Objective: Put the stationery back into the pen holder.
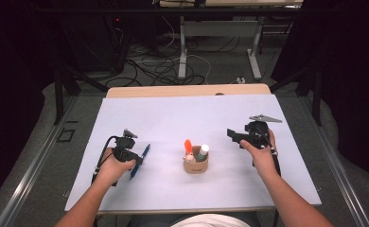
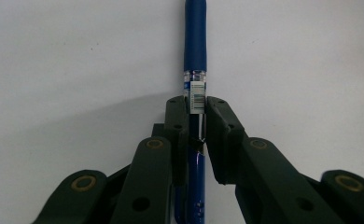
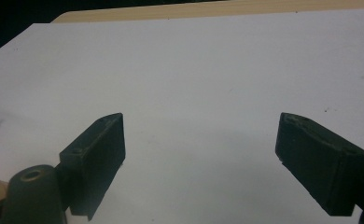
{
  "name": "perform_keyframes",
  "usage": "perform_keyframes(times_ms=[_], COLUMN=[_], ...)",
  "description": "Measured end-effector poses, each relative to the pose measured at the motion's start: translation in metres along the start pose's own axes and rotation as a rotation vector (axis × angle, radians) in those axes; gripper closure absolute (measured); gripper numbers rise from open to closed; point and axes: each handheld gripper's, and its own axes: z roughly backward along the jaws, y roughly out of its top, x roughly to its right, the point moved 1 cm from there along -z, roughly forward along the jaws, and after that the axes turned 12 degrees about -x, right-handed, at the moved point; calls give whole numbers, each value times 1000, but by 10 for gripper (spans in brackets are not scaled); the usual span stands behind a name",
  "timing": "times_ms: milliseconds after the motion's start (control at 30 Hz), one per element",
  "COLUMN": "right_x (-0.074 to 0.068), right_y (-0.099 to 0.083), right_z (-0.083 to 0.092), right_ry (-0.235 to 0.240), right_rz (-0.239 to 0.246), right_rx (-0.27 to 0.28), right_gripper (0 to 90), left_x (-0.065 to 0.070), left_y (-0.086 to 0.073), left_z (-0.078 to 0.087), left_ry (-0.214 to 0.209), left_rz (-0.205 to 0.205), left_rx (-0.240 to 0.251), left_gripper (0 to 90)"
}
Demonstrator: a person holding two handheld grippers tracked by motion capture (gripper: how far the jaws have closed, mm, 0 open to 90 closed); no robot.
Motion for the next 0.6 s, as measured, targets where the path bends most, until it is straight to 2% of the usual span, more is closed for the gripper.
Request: perform_keyframes(times_ms=[500,600], right_x=[-2,-3], right_y=[1,1], right_z=[1,1], right_ry=[-2,2], right_rz=[21,24], right_rx=[11,12], right_gripper=[149,149], left_x=[8,11], left_y=[7,9], left_z=[19,21], left_ry=[-28,-35], left_rz=[-14,-19], left_rx=[128,167], left_gripper=[798,798])
